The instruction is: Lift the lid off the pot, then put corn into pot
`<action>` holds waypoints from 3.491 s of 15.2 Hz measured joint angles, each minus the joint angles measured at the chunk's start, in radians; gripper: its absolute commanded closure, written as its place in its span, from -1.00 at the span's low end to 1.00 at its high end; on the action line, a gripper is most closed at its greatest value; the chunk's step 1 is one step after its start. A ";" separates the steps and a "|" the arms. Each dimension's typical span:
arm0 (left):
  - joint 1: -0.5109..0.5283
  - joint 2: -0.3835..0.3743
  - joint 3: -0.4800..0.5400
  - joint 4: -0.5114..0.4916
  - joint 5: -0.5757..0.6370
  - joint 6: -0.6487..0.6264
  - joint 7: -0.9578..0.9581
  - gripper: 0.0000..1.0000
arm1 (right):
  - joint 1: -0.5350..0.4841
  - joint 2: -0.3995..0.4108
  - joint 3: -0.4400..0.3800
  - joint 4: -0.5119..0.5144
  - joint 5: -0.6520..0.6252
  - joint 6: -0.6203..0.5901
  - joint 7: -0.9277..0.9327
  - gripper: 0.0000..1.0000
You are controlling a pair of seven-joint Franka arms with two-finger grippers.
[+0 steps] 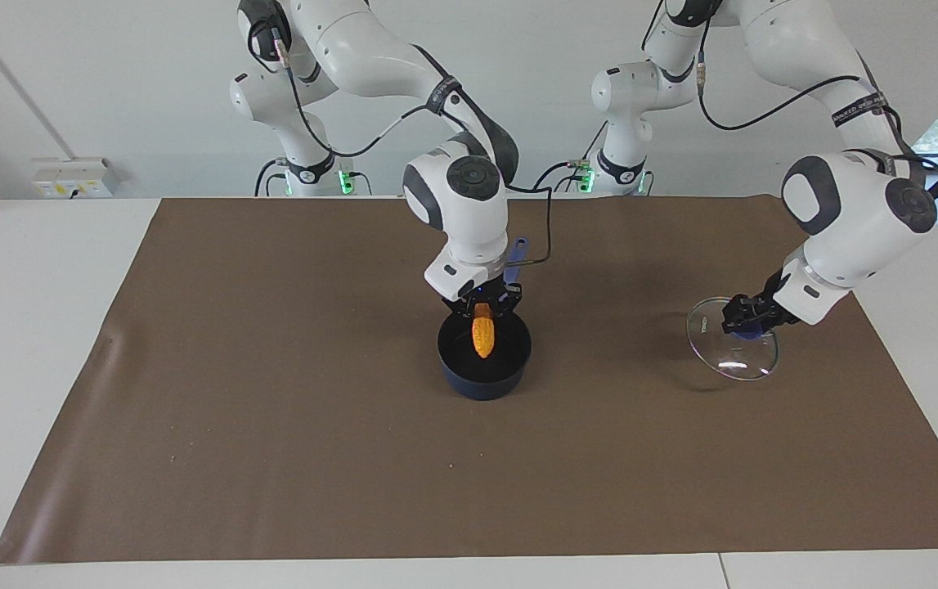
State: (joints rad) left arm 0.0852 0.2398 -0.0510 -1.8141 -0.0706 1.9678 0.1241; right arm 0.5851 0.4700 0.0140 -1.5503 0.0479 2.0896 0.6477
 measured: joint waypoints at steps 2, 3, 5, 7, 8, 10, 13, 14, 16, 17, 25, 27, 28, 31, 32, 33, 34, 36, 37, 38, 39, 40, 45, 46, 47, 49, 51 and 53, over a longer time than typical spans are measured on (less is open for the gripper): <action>-0.002 -0.011 -0.003 -0.058 0.016 0.055 0.000 1.00 | -0.009 0.008 -0.002 0.000 -0.004 0.038 0.000 1.00; -0.002 -0.016 -0.004 -0.083 0.021 0.082 0.000 1.00 | -0.014 0.014 -0.002 0.000 -0.005 0.056 0.000 1.00; -0.002 -0.022 -0.004 -0.122 0.025 0.132 0.000 1.00 | -0.018 0.032 -0.002 0.000 -0.005 0.094 -0.001 1.00; -0.002 -0.023 -0.005 -0.151 0.026 0.171 0.000 1.00 | -0.014 0.045 -0.001 0.000 -0.009 0.112 -0.001 1.00; -0.002 -0.023 -0.005 -0.161 0.027 0.186 0.000 1.00 | -0.012 0.048 -0.001 0.000 -0.020 0.118 -0.001 1.00; -0.002 -0.023 -0.005 -0.171 0.031 0.202 0.000 1.00 | -0.012 0.049 -0.001 0.000 -0.040 0.122 -0.001 1.00; -0.003 -0.023 -0.006 -0.179 0.048 0.212 0.000 1.00 | -0.013 0.049 -0.001 0.000 -0.047 0.122 -0.001 -0.97; -0.003 -0.023 -0.006 -0.185 0.048 0.221 0.000 1.00 | -0.013 0.049 -0.001 0.000 -0.047 0.122 -0.001 -1.00; -0.003 -0.023 -0.007 -0.201 0.048 0.240 0.000 1.00 | -0.018 0.050 -0.002 0.002 -0.052 0.120 -0.002 -1.00; -0.003 -0.023 -0.007 -0.209 0.049 0.248 0.000 1.00 | -0.022 0.050 -0.004 0.007 -0.062 0.108 -0.002 -1.00; -0.003 -0.043 -0.007 -0.197 0.049 0.253 0.000 -1.00 | -0.245 -0.203 -0.023 0.083 -0.105 -0.333 -0.263 -1.00; -0.003 -0.056 -0.009 -0.147 0.049 0.192 -0.002 -1.00 | -0.319 -0.295 -0.023 0.082 -0.105 -0.425 -0.353 -1.00; -0.004 -0.061 -0.010 -0.106 0.049 0.140 -0.004 -1.00 | -0.353 -0.330 -0.023 0.082 -0.105 -0.465 -0.395 -1.00; -0.034 -0.079 -0.014 0.006 0.049 0.009 -0.030 -1.00 | -0.454 -0.394 -0.024 0.075 -0.105 -0.573 -0.512 -1.00; -0.047 -0.088 -0.014 0.027 0.049 -0.012 -0.038 -1.00 | -0.483 -0.400 -0.023 0.071 -0.105 -0.584 -0.545 -1.00; -0.060 -0.102 -0.015 0.041 0.049 -0.037 -0.044 -1.00 | -0.509 -0.401 -0.022 0.067 -0.105 -0.586 -0.579 -1.00; -0.070 -0.122 -0.015 0.050 0.049 -0.072 -0.049 -1.00 | -0.527 -0.400 -0.022 0.062 -0.105 -0.587 -0.606 -1.00; -0.078 -0.179 -0.015 0.058 0.049 -0.162 -0.051 -1.00 | -0.540 -0.400 -0.024 0.055 -0.107 -0.609 -0.628 -1.00; -0.078 -0.213 -0.015 0.058 0.049 -0.210 -0.051 -1.00 | -0.540 -0.405 -0.025 0.053 -0.107 -0.617 -0.632 -1.00; -0.079 -0.247 -0.015 0.058 0.049 -0.253 -0.051 -1.00 | -0.541 -0.420 -0.026 0.041 -0.107 -0.619 -0.638 -1.00; -0.081 -0.278 -0.015 0.057 0.049 -0.287 -0.052 -1.00 | -0.542 -0.438 -0.026 0.023 -0.107 -0.619 -0.645 -1.00; -0.082 -0.303 -0.016 0.055 0.049 -0.311 -0.058 -1.00 | -0.546 -0.455 -0.026 0.006 -0.107 -0.618 -0.649 -1.00; -0.118 -0.323 0.002 0.033 0.049 -0.335 -0.153 -1.00 | -0.581 -0.511 -0.027 -0.057 -0.107 -0.616 -0.657 -1.00; -0.132 -0.311 0.014 0.033 0.049 -0.336 -0.161 -1.00 | -0.582 -0.515 -0.028 -0.063 -0.107 -0.613 -0.657 -1.00; -0.139 -0.297 0.019 0.041 0.049 -0.341 -0.163 -1.00 | -0.582 -0.515 -0.028 -0.066 -0.107 -0.608 -0.657 -1.00; -0.144 -0.271 0.022 0.108 0.056 -0.405 -0.163 -1.00 | -0.582 -0.514 -0.028 -0.072 -0.107 -0.596 -0.657 -1.00; -0.148 -0.261 0.019 0.188 0.102 -0.480 -0.159 -1.00 | -0.581 -0.511 -0.027 -0.073 -0.107 -0.593 -0.657 -1.00; -0.157 -0.261 0.015 0.214 0.114 -0.498 -0.131 -1.00 | -0.581 -0.510 -0.028 -0.073 -0.107 -0.593 -0.657 -1.00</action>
State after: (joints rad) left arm -0.0717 -0.0216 -0.0365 -1.6002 0.0438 1.4701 -0.0072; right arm 0.0041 -0.0398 -0.0138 -1.6232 -0.0590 1.4969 -0.0096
